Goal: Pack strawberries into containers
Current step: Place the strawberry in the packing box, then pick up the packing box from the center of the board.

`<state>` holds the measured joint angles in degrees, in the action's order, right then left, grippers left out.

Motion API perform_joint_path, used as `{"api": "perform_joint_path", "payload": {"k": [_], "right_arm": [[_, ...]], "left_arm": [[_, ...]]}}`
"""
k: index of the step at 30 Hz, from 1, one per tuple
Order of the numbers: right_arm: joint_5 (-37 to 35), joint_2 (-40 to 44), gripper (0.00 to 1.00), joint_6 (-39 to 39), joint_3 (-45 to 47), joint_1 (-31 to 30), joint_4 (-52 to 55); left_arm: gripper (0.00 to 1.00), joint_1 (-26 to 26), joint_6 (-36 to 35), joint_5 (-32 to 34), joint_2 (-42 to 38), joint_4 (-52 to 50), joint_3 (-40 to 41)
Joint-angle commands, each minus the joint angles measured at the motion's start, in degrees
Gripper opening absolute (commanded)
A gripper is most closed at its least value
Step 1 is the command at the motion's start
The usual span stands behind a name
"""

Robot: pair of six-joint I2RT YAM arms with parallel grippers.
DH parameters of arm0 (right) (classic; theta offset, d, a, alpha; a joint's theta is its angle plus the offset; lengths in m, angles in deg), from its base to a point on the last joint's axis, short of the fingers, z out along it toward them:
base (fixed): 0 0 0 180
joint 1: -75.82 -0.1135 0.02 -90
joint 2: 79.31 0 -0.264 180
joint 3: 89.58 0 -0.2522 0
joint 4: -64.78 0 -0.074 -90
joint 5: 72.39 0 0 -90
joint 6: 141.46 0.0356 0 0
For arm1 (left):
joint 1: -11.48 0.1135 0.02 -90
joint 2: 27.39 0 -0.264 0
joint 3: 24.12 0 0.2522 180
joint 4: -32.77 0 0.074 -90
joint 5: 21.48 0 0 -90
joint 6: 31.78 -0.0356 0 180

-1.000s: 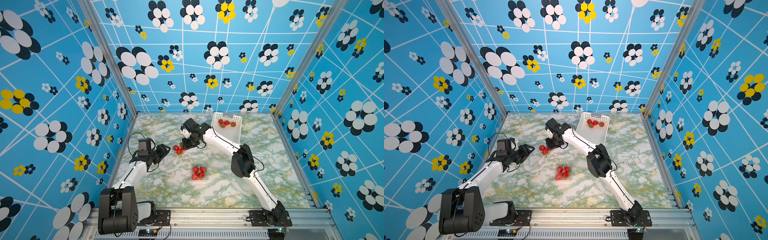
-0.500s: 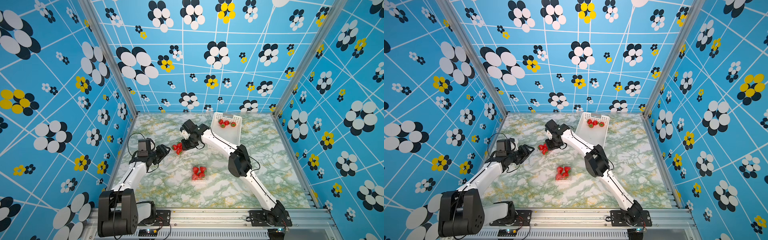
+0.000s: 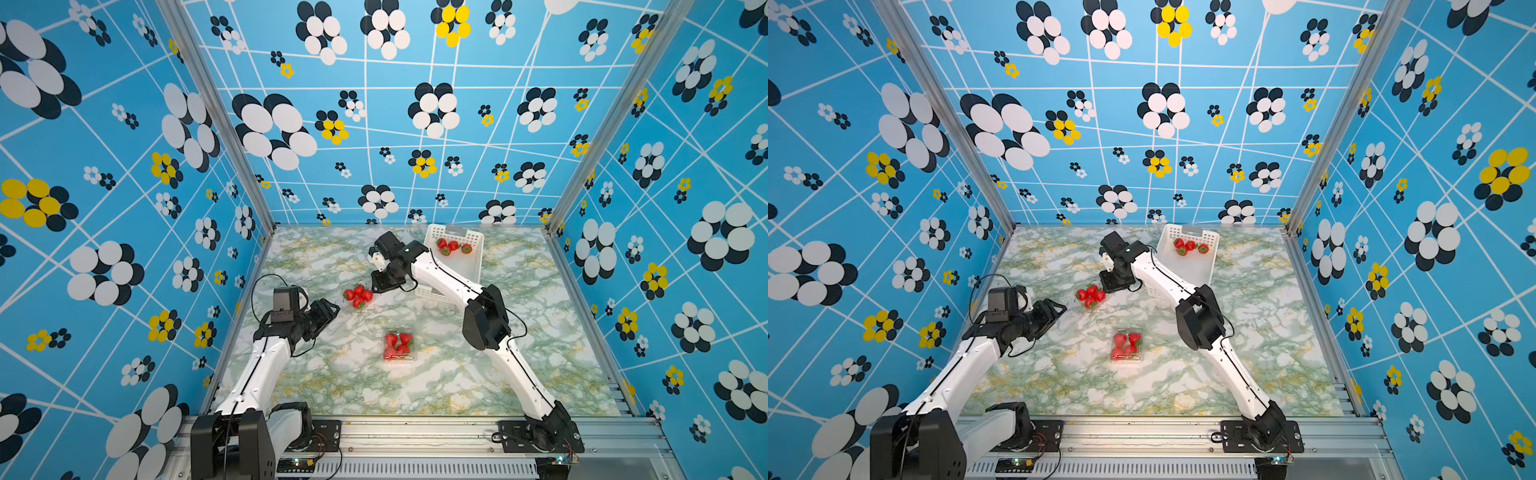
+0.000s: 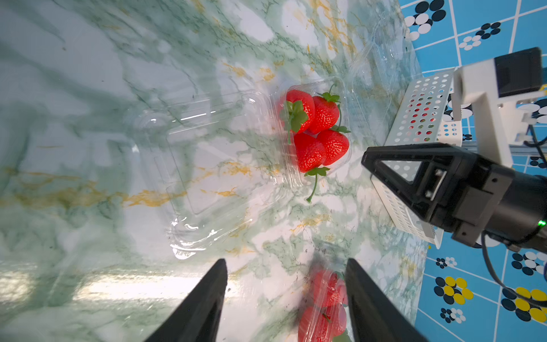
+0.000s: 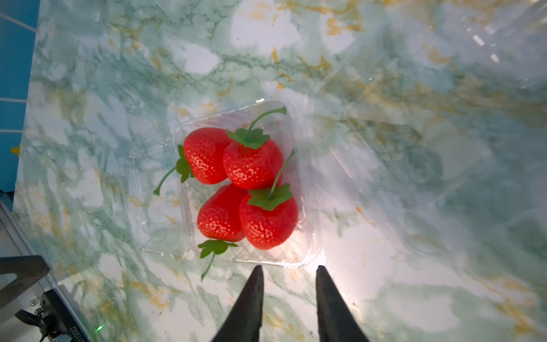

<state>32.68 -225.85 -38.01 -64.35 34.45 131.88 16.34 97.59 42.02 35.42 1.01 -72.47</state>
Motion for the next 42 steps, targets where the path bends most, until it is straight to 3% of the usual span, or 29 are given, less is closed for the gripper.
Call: {"api": "perform_joint_path", "payload": {"k": [1,15,27,33,42], "right_arm": [[-0.59,-0.56,0.32,-2.09,-3.13,1.36,0.51],[4.70,-0.62,0.30,-2.03,-0.80,2.24,-0.61],[6.91,1.28,0.35,-1.81,4.19,0.78,-2.18],[6.09,0.45,0.43,-1.67,2.75,0.82,-1.94],[6.82,-3.29,0.42,-1.53,-2.25,0.95,-0.40]], "left_arm": [[0.65,0.24,-0.09,0.50,0.17,-4.39,0.28],[0.66,0.14,4.04,4.24,-0.24,-6.21,2.52],[0.67,0.44,4.48,6.49,1.25,-4.62,3.90],[0.67,0.79,4.64,6.30,3.49,-2.37,4.79],[0.67,1.08,4.92,6.95,4.21,-0.65,5.23]]}}
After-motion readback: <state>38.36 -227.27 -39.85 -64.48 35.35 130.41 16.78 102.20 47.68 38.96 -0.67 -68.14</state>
